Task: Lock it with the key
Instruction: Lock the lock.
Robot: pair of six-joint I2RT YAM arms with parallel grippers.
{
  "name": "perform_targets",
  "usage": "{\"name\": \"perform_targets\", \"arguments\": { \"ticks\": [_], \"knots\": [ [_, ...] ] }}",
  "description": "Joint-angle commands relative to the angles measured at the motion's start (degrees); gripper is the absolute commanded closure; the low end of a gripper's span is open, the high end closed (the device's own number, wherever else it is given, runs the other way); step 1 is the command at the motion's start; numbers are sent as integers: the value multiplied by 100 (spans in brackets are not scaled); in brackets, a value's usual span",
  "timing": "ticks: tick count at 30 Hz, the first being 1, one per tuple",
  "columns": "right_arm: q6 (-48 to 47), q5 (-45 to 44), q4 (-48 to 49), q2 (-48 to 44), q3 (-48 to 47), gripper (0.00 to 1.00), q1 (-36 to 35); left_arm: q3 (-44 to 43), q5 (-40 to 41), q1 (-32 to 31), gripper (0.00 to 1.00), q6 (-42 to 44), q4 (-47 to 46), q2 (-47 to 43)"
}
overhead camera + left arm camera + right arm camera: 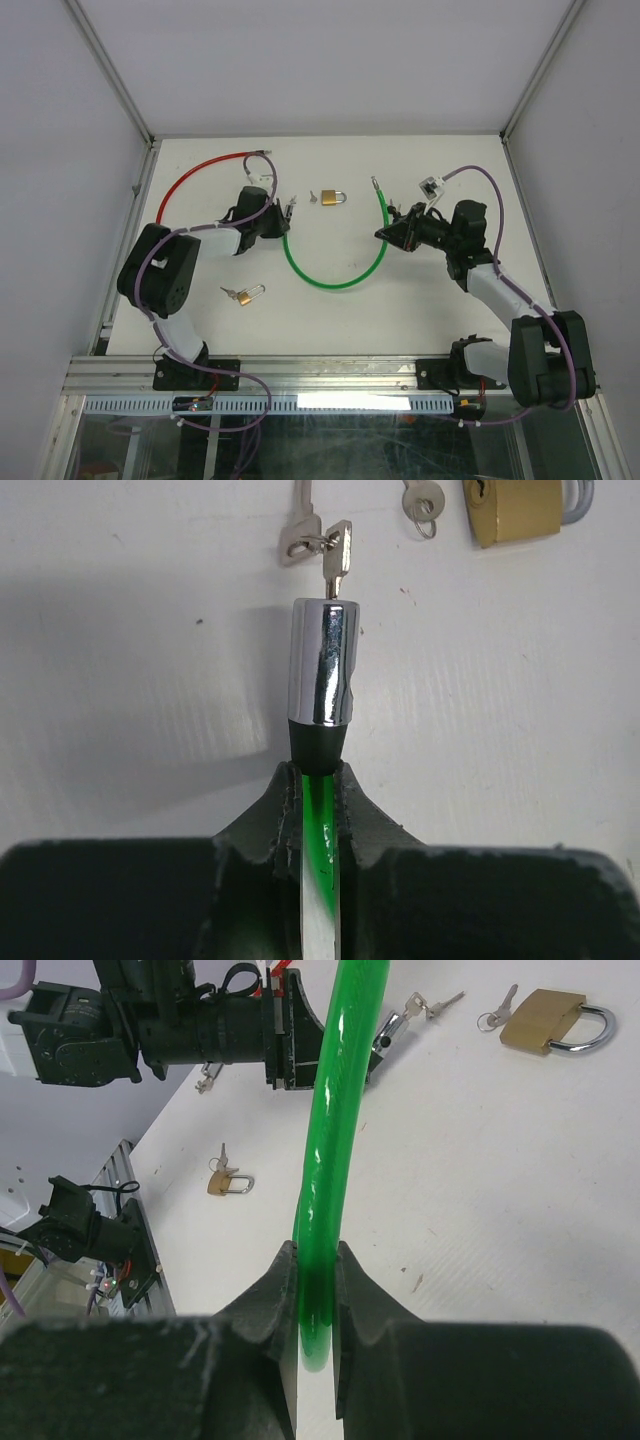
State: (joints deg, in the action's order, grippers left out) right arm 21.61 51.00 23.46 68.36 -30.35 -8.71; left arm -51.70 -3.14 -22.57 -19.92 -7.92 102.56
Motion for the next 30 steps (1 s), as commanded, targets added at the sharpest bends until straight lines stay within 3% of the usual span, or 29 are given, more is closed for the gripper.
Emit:
{"name": "perform_targets", "arguments": {
  "ticks": [1,9,11,16,30],
  "knots": [
    [-234,126,211,-240,-315,100,9,422,-319,-66,100,167,-829,-804],
    [-541,267,-301,-381,-489,100,-189,1689,-748,-216,100,428,-2679,-2000],
    [-1255,436,-505,-401,-555,100,-288,1931,-792,-384,100,670,-3040,-2317],
    [-1897,392,-1108,-403,-757,100,-606,2458,-568,-896,100,1327,-3875,-2838],
    [-3141,21,-2259,-70,-1165,100,-1403,2342,677,-1688,100,2106,-3778,-3196]
  ]
}}
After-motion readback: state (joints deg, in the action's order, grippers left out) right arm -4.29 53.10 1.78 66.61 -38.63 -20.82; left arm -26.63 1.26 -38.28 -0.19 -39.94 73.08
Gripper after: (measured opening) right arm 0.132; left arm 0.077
